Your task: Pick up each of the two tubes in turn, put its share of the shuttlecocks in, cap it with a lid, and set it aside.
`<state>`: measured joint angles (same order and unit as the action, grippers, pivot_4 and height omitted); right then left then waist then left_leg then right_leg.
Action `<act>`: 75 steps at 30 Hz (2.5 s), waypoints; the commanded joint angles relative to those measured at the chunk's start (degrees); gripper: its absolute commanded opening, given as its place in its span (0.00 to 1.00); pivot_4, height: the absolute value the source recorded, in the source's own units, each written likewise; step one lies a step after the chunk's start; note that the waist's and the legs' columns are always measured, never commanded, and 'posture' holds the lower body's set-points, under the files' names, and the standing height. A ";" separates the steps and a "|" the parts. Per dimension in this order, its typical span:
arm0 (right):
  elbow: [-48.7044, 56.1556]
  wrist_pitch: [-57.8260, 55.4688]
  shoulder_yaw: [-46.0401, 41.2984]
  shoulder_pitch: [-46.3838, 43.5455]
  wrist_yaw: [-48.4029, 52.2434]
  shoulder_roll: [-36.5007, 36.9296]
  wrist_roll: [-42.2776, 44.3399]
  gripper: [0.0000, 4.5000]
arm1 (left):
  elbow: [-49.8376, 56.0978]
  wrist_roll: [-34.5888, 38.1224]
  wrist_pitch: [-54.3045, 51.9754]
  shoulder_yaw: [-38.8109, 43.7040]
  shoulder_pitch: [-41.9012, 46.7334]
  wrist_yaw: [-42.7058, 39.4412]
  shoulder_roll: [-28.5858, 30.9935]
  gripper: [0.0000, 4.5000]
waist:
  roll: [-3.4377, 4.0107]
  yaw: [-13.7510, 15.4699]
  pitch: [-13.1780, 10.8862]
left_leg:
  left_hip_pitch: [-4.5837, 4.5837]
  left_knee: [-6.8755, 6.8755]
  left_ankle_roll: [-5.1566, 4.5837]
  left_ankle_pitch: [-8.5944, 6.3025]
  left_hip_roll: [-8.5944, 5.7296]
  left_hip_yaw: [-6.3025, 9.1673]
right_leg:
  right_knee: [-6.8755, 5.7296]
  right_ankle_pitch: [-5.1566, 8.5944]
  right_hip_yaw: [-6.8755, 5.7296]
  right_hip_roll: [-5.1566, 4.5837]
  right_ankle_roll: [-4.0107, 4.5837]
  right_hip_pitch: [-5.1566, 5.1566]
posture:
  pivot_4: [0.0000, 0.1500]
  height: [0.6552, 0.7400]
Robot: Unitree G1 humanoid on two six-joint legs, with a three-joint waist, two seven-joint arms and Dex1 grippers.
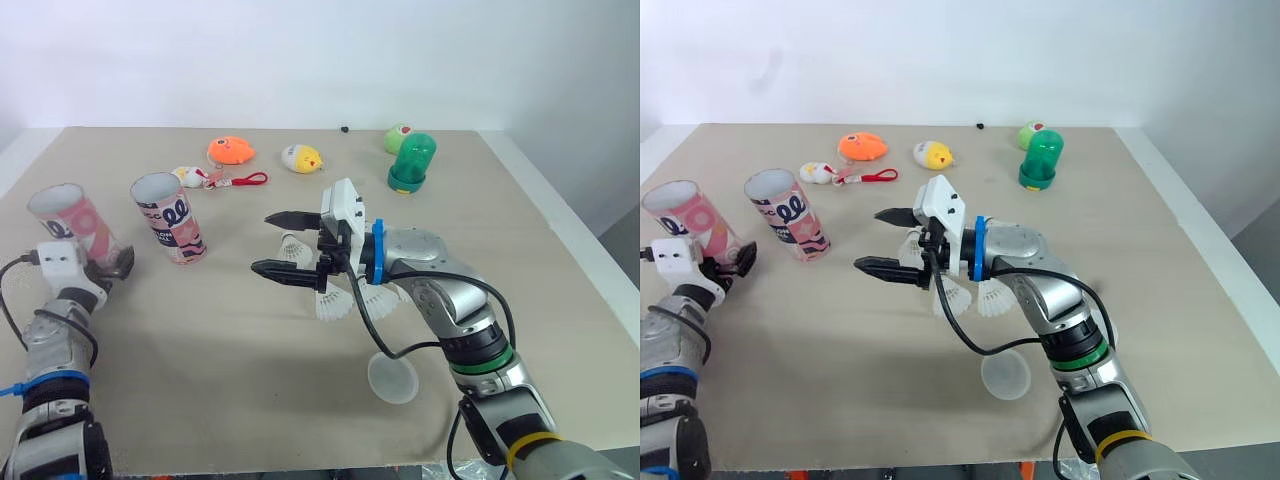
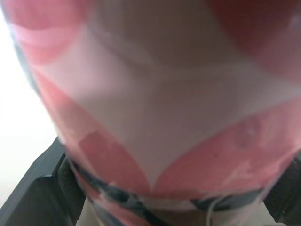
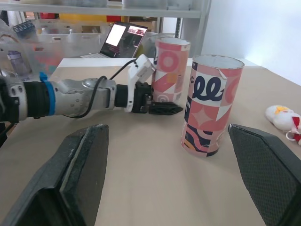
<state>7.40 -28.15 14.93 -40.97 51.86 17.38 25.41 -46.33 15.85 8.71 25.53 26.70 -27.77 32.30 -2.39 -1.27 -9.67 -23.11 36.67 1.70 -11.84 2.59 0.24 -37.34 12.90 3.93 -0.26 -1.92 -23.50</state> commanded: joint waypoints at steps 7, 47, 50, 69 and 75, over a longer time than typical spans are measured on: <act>3.01 0.13 -1.79 0.98 -0.98 0.48 0.40 1.00 | -3.49 0.25 2.61 -0.54 -1.07 -0.67 0.36 0.78 | 0.09 -0.02 0.04 | 0.00 -0.04 0.00 0.00 0.03 -0.01 | 0.00 0.01 0.00 0.01 0.01 -0.02 | 1.00 1.00; 26.69 -16.22 0.71 33.22 -29.03 2.84 -1.36 1.00 | 36.35 -14.12 -7.80 -31.12 -9.43 -56.61 40.98 0.78 | 0.11 -0.64 -0.15 | -1.03 -0.11 0.38 -0.40 0.31 -0.33 | -0.97 1.00 0.31 0.36 0.31 -1.68 | 1.00 1.00; 26.34 -16.29 0.45 33.16 -30.18 1.38 -1.84 1.00 | 36.13 -14.59 -7.72 -31.86 -8.03 -56.96 39.43 0.78 | 0.24 -0.54 -0.10 | -0.99 -0.01 0.34 -0.36 0.31 -0.33 | -0.97 0.91 0.31 0.34 0.27 -1.60 | 1.00 1.00; 21.47 -19.63 -1.29 32.69 -33.85 -3.39 -1.91 0.61 | 40.29 -14.03 -10.94 -29.72 -9.21 -57.39 37.61 0.76 | 0.36 -0.03 0.03 | -0.98 0.17 0.22 -0.24 0.20 -0.34 | -0.97 0.78 0.36 0.23 0.17 -1.47 | 1.00 1.00; 21.64 -20.76 -1.56 32.84 -33.22 -3.66 -1.45 0.01 | 40.81 -14.16 -11.51 -29.47 -9.44 -57.19 37.49 0.76 | 0.38 -0.04 0.03 | -0.98 0.17 0.22 -0.24 0.21 -0.34 | -0.98 0.74 0.36 0.25 0.10 -1.47 | 1.00 1.00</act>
<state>28.30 -48.65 13.58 -7.87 18.49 13.98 23.36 -6.73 0.47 -2.67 -3.94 17.89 -84.94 70.60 -2.02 -1.31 -9.64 -24.09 36.83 1.92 -12.09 2.79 -0.10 -38.32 13.63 4.29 -0.01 -1.82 -24.97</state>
